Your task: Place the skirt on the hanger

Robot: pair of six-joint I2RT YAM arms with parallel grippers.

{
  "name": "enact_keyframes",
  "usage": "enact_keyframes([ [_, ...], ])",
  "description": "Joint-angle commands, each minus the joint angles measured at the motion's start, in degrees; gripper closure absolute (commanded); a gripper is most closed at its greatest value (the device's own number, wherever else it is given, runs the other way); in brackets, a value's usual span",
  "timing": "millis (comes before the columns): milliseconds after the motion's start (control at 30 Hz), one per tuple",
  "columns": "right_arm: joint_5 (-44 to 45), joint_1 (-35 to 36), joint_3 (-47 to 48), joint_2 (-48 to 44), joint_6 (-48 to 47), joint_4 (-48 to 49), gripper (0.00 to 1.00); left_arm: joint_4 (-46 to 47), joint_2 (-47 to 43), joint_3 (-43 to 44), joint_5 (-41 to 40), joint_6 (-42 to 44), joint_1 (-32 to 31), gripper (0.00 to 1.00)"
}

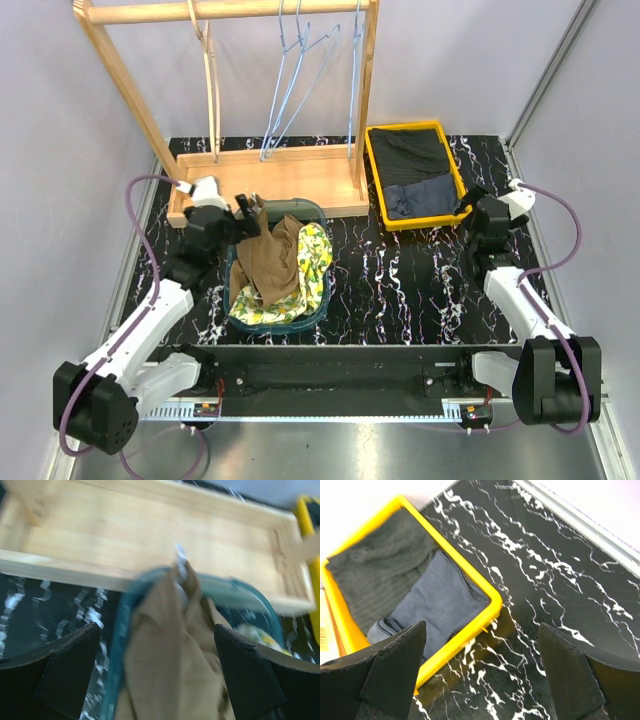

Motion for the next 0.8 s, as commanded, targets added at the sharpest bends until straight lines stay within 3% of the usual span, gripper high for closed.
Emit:
enact_keyframes([
  [0,-0.03,-0.02,4.63,1.03,1.85,-10.13,0.00,-5.35,-3.16,1.20,5.67,-4.31,-10.33,0.01],
  [200,-1.17,-0.11,5.95,0.50,3.17,-14.86,0.00,-3.17,-2.46,1.54,7.78,-8.89,-21.50,0.01],
  [400,-3.27,-0.11,7.44,2.08,5.10,-17.69,0.00,2.54,5.44,6.72,10.42,-10.39,-32.14,0.01],
  [633,-5.39,-0.11,9.03,3.76,6.78,-19.89,0.01,8.88,18.87,12.79,15.15,-9.86,-37.43,0.01],
  [767,-5.21,-0.11,9.73,3.93,6.87,-21.12,0.02,7.04,25.66,16.57,15.17,-11.09,-37.43,0.01],
])
